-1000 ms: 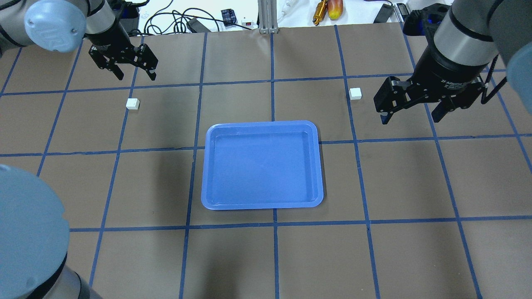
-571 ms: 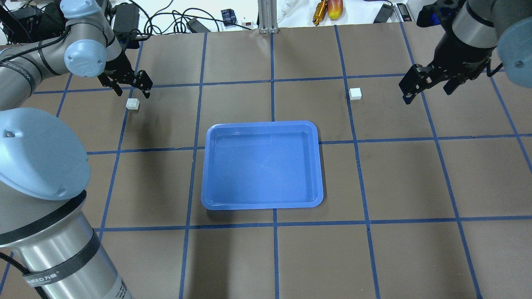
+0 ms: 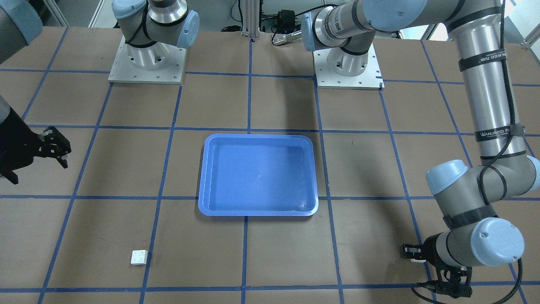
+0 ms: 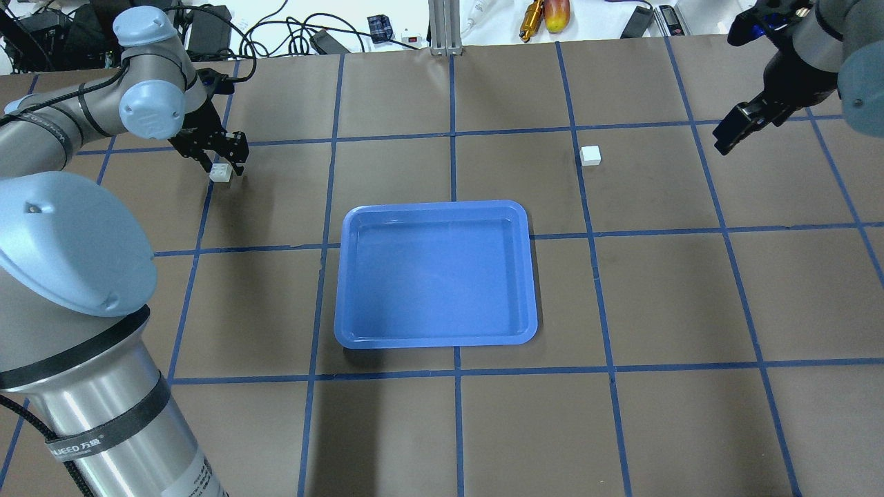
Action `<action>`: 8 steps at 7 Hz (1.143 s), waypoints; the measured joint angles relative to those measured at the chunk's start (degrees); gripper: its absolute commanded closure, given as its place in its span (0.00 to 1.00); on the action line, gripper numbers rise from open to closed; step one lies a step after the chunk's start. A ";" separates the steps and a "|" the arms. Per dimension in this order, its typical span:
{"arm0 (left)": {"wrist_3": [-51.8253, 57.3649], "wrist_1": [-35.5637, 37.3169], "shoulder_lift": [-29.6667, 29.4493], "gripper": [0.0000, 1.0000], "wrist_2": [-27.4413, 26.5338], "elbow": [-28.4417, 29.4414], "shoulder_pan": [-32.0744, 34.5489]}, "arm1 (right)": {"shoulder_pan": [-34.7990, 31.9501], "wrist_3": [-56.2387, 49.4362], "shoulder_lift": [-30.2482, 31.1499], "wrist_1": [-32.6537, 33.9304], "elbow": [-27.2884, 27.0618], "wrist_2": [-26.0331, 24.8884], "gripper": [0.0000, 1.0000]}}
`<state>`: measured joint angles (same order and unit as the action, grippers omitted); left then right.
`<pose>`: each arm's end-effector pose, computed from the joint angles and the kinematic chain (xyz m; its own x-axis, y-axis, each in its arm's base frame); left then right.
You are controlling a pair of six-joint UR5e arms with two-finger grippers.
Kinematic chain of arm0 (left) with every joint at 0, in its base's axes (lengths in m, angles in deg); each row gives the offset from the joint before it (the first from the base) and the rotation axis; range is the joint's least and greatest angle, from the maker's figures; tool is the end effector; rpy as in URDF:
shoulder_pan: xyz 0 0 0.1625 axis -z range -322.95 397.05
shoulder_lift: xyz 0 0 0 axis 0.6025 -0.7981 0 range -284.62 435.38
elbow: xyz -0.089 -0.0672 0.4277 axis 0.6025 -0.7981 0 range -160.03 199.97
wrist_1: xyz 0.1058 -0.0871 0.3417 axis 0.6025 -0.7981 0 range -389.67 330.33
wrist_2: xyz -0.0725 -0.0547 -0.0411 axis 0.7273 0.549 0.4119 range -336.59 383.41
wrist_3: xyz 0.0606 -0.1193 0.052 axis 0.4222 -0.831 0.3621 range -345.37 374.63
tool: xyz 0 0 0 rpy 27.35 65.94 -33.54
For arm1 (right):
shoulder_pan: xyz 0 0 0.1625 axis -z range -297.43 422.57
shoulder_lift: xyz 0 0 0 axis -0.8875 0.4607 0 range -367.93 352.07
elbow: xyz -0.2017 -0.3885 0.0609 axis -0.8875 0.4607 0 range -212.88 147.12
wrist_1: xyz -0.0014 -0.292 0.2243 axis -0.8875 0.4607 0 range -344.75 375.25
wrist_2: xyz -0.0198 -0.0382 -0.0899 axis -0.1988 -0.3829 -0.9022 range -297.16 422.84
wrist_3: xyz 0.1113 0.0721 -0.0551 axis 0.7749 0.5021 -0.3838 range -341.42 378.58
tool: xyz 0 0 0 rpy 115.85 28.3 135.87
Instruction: Assemble white blocks and place on blue tray
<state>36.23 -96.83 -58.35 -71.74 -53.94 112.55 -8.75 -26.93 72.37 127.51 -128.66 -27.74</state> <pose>0.0580 -0.7049 0.1719 -0.9901 0.1300 -0.0525 0.1236 0.9861 0.1107 -0.0421 -0.5360 0.3757 -0.8905 -0.4457 0.0912 -0.4525 0.8886 -0.0756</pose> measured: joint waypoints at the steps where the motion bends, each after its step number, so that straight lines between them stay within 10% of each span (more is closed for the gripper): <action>1: 0.32 0.14 0.05 0.86 -0.03 -0.01 0.00 | 1.08 -2.00 -0.52 1.77 0.04 -0.48 0.00; 8: -2.89 -9.28 10.49 0.86 3.25 -3.97 8.13 | 1.04 -19.57 -4.96 5.00 0.24 16.26 0.00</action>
<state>33.33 -106.11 -47.87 -68.50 -57.91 120.68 -7.71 -46.50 67.42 132.50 -128.42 -11.47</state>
